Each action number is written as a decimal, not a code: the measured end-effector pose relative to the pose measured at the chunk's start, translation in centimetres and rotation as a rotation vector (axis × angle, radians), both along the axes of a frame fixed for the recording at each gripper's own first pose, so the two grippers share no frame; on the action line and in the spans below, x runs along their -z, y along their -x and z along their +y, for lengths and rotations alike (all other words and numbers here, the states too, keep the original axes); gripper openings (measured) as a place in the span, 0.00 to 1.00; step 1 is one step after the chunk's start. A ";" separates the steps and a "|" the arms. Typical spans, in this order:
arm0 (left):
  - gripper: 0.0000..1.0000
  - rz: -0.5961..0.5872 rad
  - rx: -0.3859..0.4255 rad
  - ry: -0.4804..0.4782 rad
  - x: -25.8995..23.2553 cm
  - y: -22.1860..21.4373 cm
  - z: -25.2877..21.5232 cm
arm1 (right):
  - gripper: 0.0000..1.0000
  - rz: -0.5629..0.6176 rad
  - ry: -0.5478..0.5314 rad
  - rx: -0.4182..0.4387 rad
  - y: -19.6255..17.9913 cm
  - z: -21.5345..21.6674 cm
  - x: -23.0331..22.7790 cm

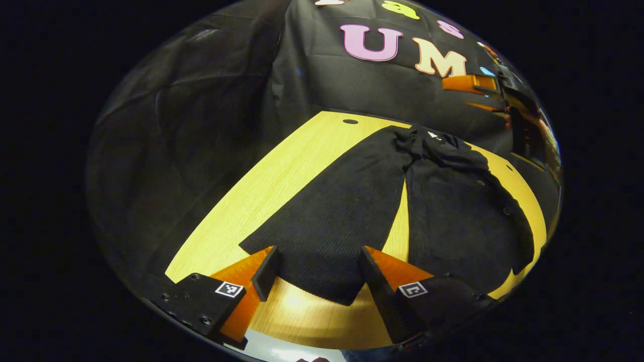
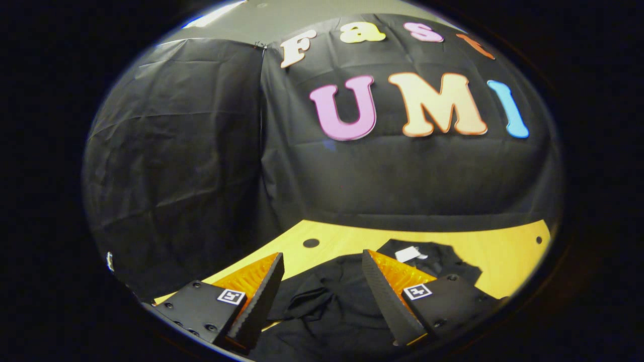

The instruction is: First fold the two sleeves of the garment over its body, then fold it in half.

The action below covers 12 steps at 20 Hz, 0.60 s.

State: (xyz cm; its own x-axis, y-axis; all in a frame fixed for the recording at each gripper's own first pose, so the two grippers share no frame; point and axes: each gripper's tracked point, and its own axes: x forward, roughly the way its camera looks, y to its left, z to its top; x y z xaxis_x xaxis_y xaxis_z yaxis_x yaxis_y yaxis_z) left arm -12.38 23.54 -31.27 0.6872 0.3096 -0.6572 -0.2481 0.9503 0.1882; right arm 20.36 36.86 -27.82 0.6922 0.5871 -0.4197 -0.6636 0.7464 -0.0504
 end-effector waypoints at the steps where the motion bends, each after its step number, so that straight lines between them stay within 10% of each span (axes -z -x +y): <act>1: 0.96 0.004 0.003 -0.008 0.0 0.0 0.1 | 0.94 -0.027 -0.005 0.008 0.2 -0.9 -1.3; 10: 0.94 -0.012 0.014 -0.055 0.0 0.3 0.8 | 0.94 -0.085 0.015 0.207 4.9 -12.6 -7.4; 12: 0.76 -0.021 -0.015 -0.056 -0.1 0.5 1.0 | 1.00 -0.075 0.033 0.261 6.2 -15.6 -7.8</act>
